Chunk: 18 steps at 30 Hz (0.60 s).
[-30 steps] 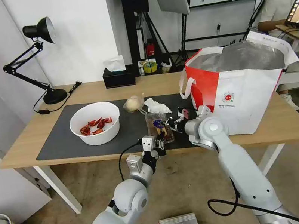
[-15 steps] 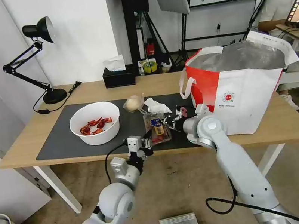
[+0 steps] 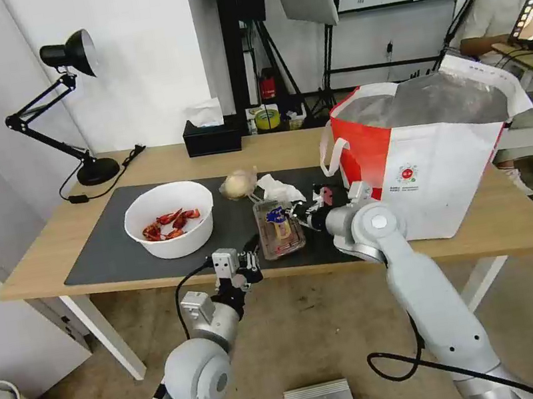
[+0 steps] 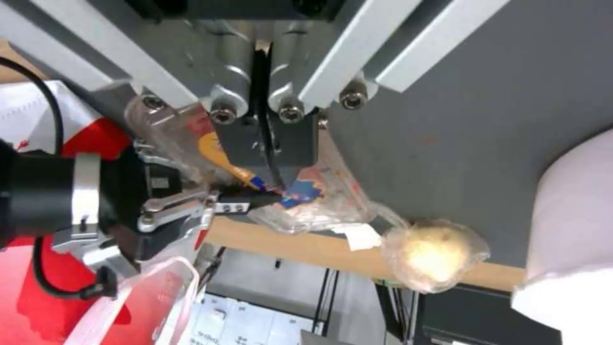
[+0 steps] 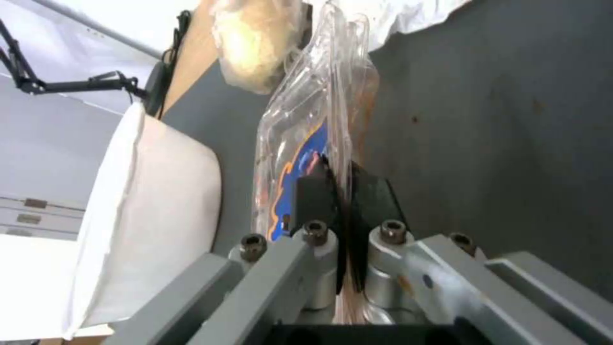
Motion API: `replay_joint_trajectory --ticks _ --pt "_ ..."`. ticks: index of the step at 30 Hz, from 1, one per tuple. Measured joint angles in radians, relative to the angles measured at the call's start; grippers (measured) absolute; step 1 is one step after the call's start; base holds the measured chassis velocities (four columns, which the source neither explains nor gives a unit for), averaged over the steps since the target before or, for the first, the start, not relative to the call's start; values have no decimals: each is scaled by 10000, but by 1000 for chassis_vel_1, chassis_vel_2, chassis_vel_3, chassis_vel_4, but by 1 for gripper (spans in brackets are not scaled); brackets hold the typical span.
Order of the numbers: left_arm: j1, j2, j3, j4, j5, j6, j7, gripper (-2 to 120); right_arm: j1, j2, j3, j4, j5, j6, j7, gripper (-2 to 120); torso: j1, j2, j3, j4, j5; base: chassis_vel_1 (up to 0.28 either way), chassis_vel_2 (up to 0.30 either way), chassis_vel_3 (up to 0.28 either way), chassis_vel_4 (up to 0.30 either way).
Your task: Pick up the trash from the table and place it into the takeout bag.
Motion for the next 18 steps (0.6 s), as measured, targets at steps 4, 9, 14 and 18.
replay_joint_trajectory --ticks 4,9,14,18 --pt "310 -55 -119 -164 30 -32 -192 1 -99 -127 88 226 106 5 -5 0 0 1 0 1 1 0 0 0 0" --pt "736 -158 -330 -412 75 -24 -207 22 -288 -375 173 700 120 31 -151 0 0 1 -1 0 0 0 0 0 0" --pt "1023 -203 -458 -568 156 -23 -204 35 -438 -593 236 1265 92 168 -351 0 -1 1 -1 0 1 0 0 0 0" --pt "1220 -255 -584 -728 226 -23 -204 52 -528 -867 322 2126 -6 242 -514 0 -1 2 -1 -1 1 0 0 0 0"
